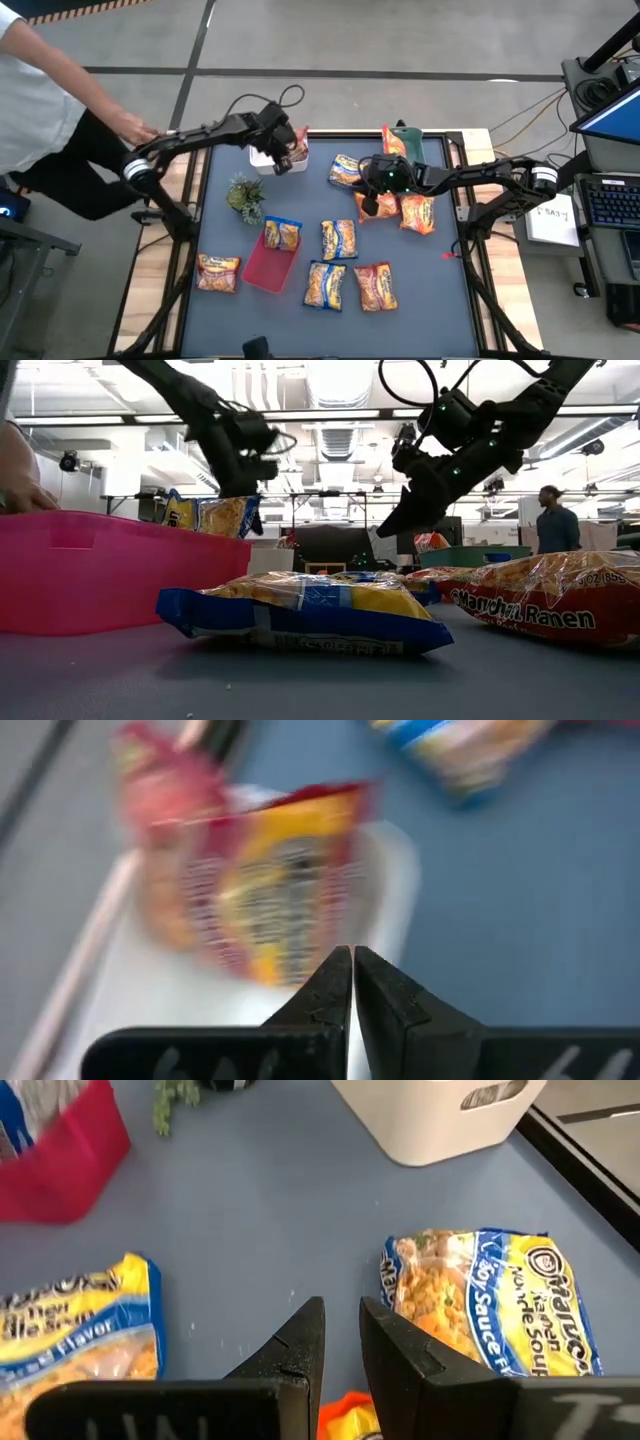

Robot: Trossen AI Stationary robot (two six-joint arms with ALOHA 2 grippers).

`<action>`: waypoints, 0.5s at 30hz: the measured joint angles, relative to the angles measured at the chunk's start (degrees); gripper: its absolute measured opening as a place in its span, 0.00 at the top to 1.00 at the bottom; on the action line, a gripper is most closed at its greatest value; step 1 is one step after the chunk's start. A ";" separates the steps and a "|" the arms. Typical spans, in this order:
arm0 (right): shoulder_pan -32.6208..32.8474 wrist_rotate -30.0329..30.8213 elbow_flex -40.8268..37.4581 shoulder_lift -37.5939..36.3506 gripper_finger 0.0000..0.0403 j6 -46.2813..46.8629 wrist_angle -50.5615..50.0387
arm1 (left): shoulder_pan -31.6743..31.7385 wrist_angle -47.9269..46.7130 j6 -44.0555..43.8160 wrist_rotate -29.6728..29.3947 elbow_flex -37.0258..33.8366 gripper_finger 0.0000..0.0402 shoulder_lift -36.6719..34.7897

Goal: Sort Maruchan noodles
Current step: Put the top blue noodle pack into the red bin

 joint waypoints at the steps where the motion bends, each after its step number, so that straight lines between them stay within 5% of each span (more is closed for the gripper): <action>1: 0.06 0.00 0.00 0.00 0.86 1.00 0.45 | -0.68 1.11 -1.11 2.00 -1.31 1.00 -1.77; 15: 3.96 -0.11 0.76 -0.09 0.86 11.90 5.92 | -18.21 30.87 -9.72 3.90 -22.23 1.00 -21.34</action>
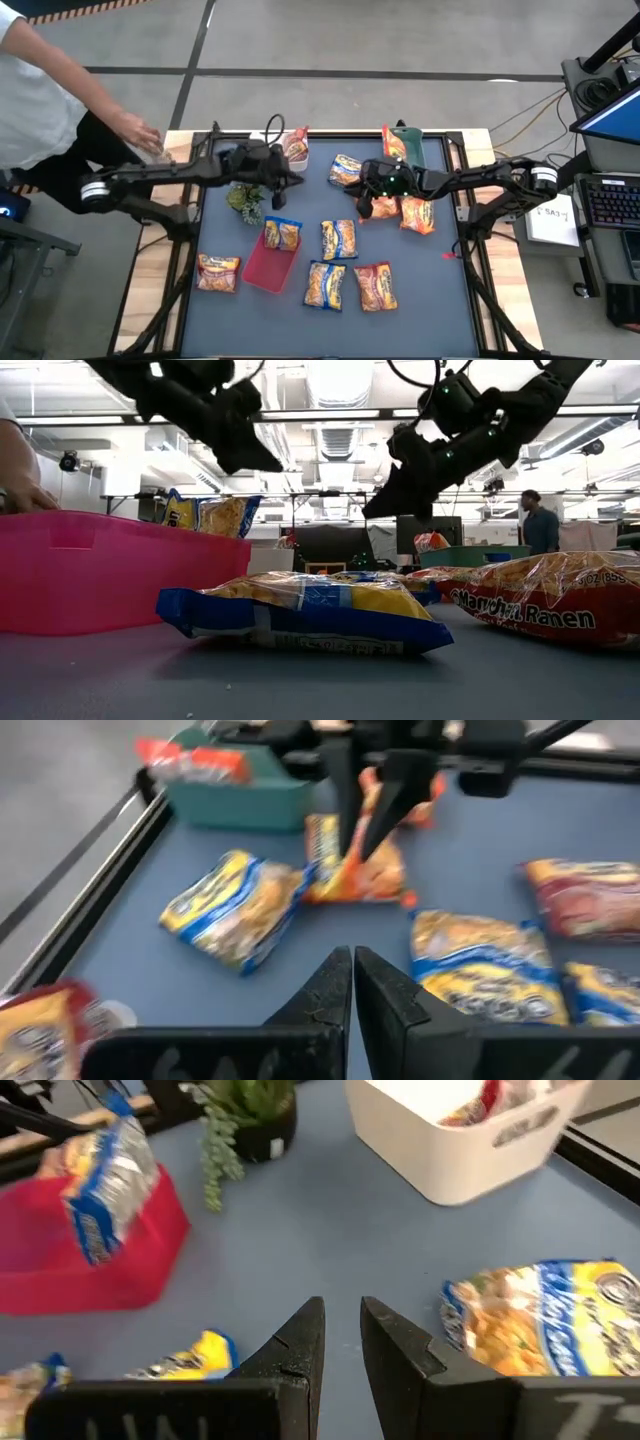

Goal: Sort Maruchan noodles
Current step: Put the top blue noodle pack into the red bin

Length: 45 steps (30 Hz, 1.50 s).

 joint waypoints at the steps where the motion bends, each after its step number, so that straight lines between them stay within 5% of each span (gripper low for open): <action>1: 0.48 0.02 0.43 -0.04 0.86 0.11 0.02 | -0.93 1.88 -0.20 -0.01 -1.11 1.00 -0.64; 10: 3.35 -0.04 4.81 -0.28 0.86 -1.68 -1.15 | -6.26 17.56 -2.52 -0.05 -7.07 1.00 -0.89; 26: 3.31 0.09 7.31 -0.28 0.86 -1.83 -4.89 | -6.91 15.47 -1.38 -0.03 -7.12 1.00 -0.12; 31: 3.31 0.06 10.94 -0.69 0.87 0.27 -17.95 | -6.91 6.87 3.19 0.78 -7.28 1.00 -3.47; 37: 3.97 0.11 15.76 -0.70 0.91 1.91 -33.03 | -6.91 8.12 4.70 0.74 -11.77 1.00 -9.66; 45: 3.82 1.17 18.62 -0.71 0.96 4.58 -37.04 | -6.88 9.78 4.41 -10.28 -17.82 1.00 -17.98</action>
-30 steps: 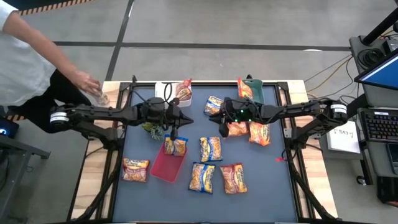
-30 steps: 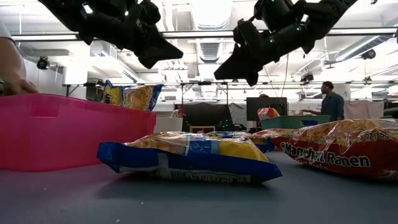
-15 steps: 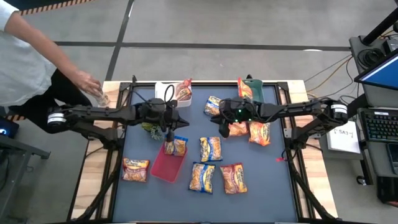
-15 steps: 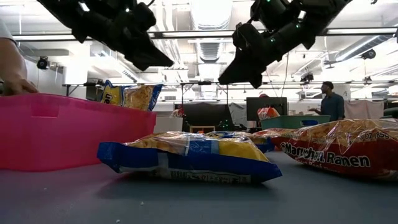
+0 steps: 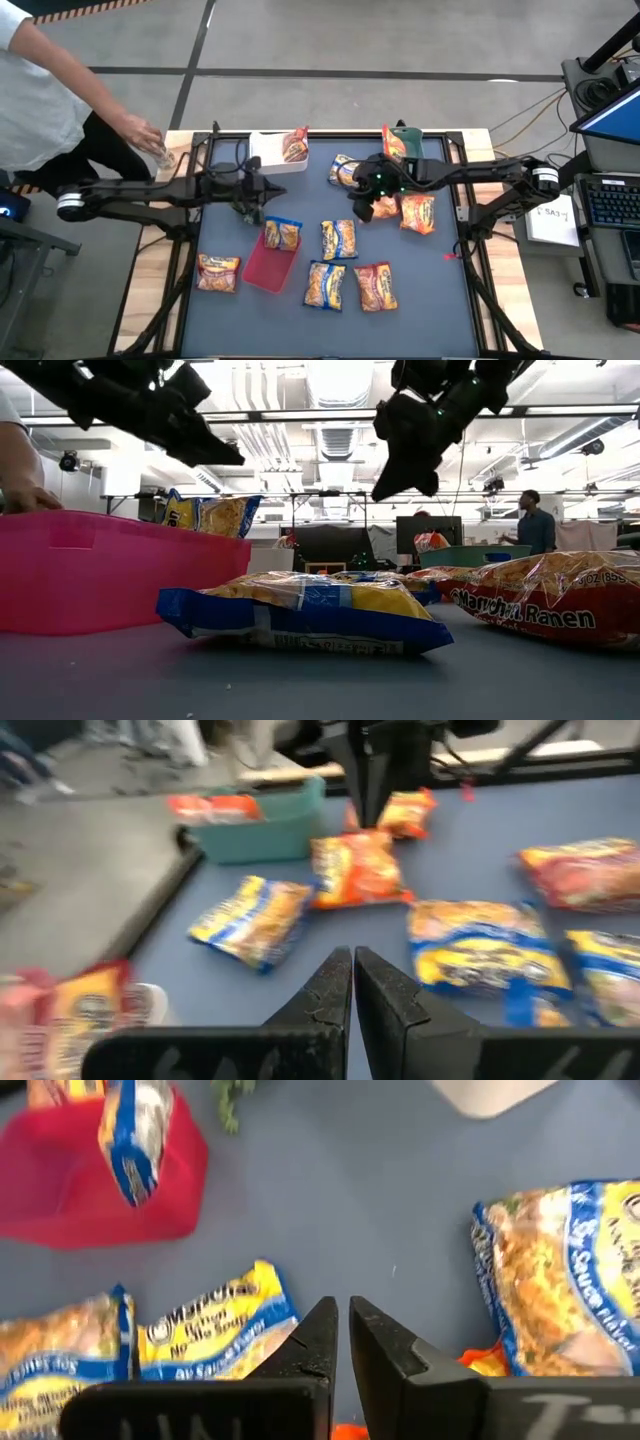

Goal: Sort Maruchan noodles
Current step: Put the top blue noodle pack into the red bin

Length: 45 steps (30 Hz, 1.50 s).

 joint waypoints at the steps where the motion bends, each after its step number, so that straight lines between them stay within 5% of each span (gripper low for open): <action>1: -0.27 0.83 0.64 0.01 0.96 0.36 0.10 | 0.00 0.90 0.69 -1.03 -0.20 1.00 -0.57; 12: -3.23 2.44 12.94 9.63 0.98 -1.41 -4.56 | 0.04 5.16 11.69 -2.27 2.15 1.00 -1.54; 24: -7.05 3.92 24.76 23.41 0.96 -3.78 -16.76 | 0.05 3.10 12.22 -2.40 2.57 1.00 -1.29; 38: -8.08 4.01 25.52 24.45 0.59 -5.06 -19.51 | 0.05 3.16 12.03 -2.42 2.57 1.00 -1.27; 45: -7.56 4.19 24.36 24.34 0.50 -12.55 -24.82 | 0.05 3.17 11.50 -2.42 2.57 1.00 -1.27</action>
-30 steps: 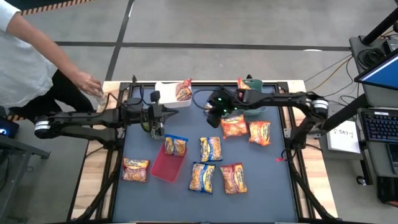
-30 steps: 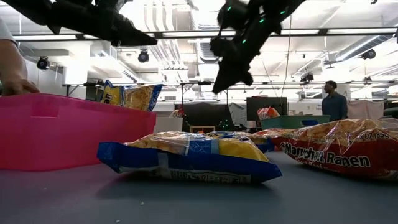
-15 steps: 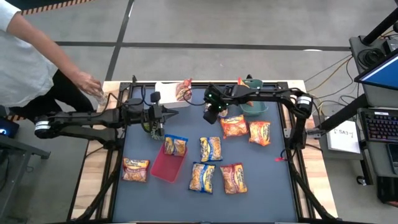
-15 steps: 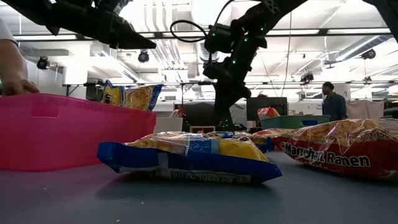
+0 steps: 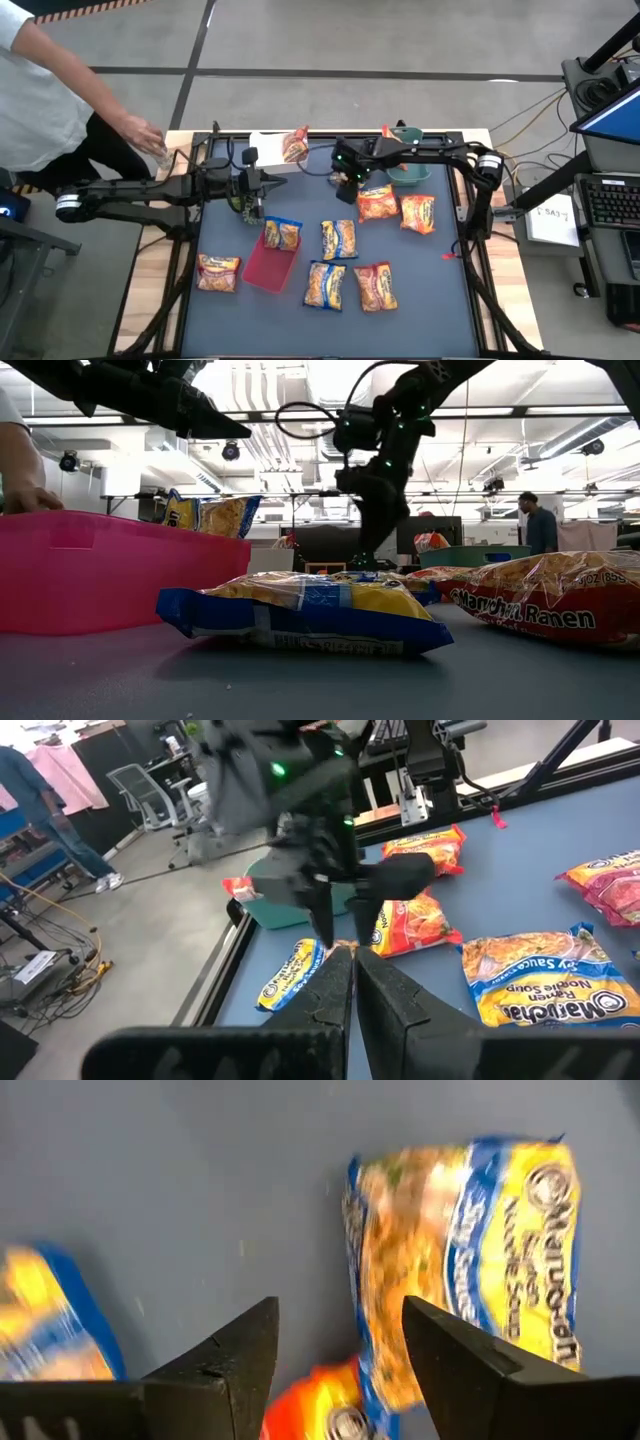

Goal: Sort Maruchan noodles
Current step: Put the top blue noodle pack into the red bin

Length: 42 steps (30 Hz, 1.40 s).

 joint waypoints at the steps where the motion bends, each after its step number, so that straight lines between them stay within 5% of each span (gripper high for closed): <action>1: 0.34 0.07 -0.86 -0.01 0.49 -2.10 -0.38 | 0.00 0.01 -0.09 0.00 0.00 1.00 0.00; 5: 1.19 1.25 -4.83 -0.01 0.49 -8.84 0.63 | 0.00 0.03 -0.15 0.00 0.00 1.00 0.02; 9: 0.86 7.97 -8.11 0.01 0.49 -8.91 4.88 | 0.00 0.23 -0.39 0.00 0.00 1.00 0.02; 23: 0.93 13.38 -10.97 0.01 0.50 -12.01 15.70 | 0.00 0.44 -1.00 0.00 0.00 1.00 0.02; 42: 0.91 13.86 -13.81 -0.01 0.74 -11.55 20.09 | 0.00 0.41 -1.68 0.00 0.00 1.00 0.04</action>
